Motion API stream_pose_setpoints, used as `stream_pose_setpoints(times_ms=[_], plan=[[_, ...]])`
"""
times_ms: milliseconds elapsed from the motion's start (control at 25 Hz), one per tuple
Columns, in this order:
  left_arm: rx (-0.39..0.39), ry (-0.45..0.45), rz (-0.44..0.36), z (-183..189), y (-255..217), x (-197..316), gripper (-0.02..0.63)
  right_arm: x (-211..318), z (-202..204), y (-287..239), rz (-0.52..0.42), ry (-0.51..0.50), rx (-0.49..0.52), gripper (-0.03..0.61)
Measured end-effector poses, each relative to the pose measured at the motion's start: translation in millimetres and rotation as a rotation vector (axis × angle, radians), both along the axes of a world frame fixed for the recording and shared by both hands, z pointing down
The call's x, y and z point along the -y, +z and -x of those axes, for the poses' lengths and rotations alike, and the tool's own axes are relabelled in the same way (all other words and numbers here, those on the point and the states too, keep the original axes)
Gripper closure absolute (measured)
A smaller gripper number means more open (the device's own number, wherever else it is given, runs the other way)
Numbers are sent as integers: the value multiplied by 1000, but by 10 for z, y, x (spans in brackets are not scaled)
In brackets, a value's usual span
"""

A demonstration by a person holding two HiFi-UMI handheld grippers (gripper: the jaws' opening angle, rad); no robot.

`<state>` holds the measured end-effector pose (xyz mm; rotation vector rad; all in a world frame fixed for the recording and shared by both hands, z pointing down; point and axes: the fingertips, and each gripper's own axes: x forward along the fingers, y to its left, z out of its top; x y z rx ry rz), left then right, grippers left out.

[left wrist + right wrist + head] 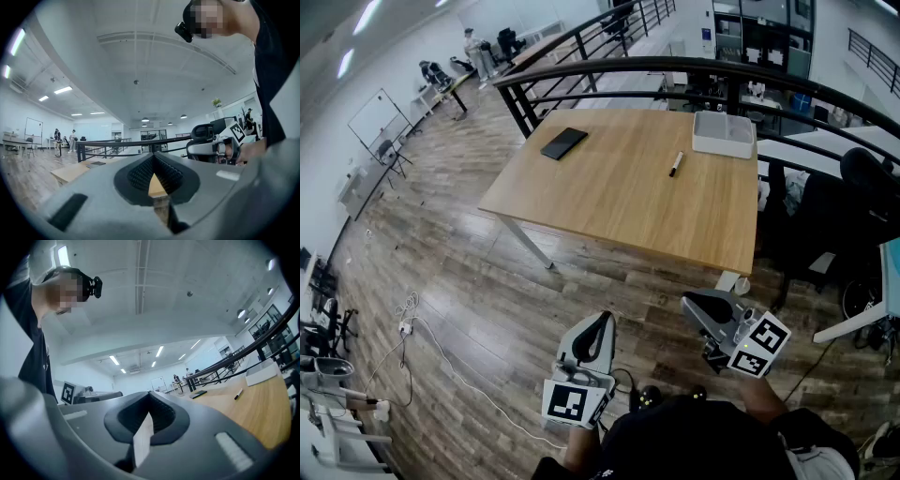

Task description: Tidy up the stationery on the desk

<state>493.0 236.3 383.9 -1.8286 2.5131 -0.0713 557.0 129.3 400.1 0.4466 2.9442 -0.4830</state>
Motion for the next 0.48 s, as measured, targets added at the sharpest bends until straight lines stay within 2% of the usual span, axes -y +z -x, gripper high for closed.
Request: stream_pose_setpoints(times_ms=[480], plan=[[1,-1,9,10,40,140,617,167,-31,-22,37,3,34,568]])
